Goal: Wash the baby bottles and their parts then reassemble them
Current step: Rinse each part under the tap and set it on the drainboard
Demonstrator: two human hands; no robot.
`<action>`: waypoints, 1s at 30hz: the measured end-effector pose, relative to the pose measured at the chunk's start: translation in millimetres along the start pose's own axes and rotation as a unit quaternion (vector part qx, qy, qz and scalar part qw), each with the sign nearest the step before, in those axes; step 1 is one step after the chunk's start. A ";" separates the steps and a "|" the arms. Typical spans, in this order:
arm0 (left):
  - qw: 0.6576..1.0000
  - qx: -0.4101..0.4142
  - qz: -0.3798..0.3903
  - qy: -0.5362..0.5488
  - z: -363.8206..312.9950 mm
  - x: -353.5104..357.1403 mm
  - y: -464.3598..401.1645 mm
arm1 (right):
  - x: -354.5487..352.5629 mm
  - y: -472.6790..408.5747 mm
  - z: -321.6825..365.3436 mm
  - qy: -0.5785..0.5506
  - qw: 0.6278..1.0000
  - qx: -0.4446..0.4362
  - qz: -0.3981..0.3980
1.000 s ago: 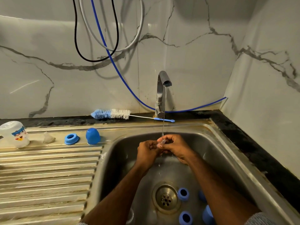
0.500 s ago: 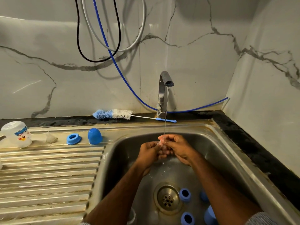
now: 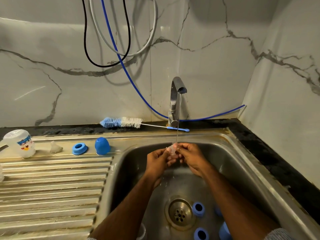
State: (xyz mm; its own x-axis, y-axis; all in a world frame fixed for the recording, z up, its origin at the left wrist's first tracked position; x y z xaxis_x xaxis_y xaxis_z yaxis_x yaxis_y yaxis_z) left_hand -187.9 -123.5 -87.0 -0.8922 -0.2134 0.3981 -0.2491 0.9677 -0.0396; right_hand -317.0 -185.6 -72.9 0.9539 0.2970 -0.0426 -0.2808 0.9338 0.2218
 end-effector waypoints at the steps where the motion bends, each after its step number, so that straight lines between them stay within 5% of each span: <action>1: 1.000 -0.005 -0.009 0.016 -0.5 0.4 -0.6 | 1.1 -0.2 -0.2 -0.016 0.999 -0.008 0.027; 5: 0.999 -0.010 -0.005 0.032 -1.0 2.4 1.7 | 10.4 0.8 -0.8 -0.050 0.997 -0.031 0.057; 10: 1.000 -0.018 0.005 0.005 0.7 4.2 3.2 | 14.6 -2.5 -3.9 -0.023 0.997 0.000 -0.071; 16: 0.997 -0.071 -0.026 0.035 3.9 0.3 -0.7 | 1.0 -2.8 -3.5 -0.026 0.994 0.016 0.102; 22: 0.998 -0.027 0.013 -0.053 3.7 6.3 4.6 | 12.6 -6.0 -9.2 -0.029 0.998 0.015 -0.050; 28: 0.998 -0.001 0.003 -0.066 1.3 6.6 4.6 | 4.2 -7.8 -7.1 -0.027 0.998 0.020 0.056; 30: 0.993 0.030 -0.004 -0.118 -2.8 5.3 6.0 | 6.2 -7.8 -8.3 -0.007 1.000 0.014 0.024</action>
State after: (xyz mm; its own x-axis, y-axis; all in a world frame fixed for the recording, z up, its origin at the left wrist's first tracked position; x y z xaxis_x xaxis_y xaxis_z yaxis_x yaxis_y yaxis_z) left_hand -193.1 -118.5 -82.6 -0.9516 -0.2538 0.1733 -0.2725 0.9575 -0.0941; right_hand -309.8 -189.4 -82.9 0.9408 0.3386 -0.0179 -0.3236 0.9123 0.2509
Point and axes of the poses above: each hand's wrist, its own y-axis away from the middle knuckle, its own x-axis out of the palm, z = x × y, the point moved 3 cm from there along -y, towards the middle knuckle, and after that the axes turned 9 degrees about x, right-handed, at the moved point
